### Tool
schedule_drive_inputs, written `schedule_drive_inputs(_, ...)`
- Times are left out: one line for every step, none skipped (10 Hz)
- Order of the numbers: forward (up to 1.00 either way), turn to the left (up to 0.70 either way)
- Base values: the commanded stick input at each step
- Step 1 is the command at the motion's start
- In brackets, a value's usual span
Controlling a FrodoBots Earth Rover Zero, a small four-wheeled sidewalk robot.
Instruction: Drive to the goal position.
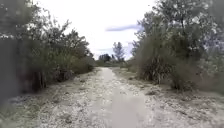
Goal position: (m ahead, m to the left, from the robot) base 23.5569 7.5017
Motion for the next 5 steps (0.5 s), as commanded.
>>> schedule_drive_inputs(0.70,0.00)
schedule_drive_inputs(0.70,0.00)
schedule_drive_inputs(0.70,0.00)
schedule_drive_inputs(0.70,0.00)
schedule_drive_inputs(0.70,0.00)
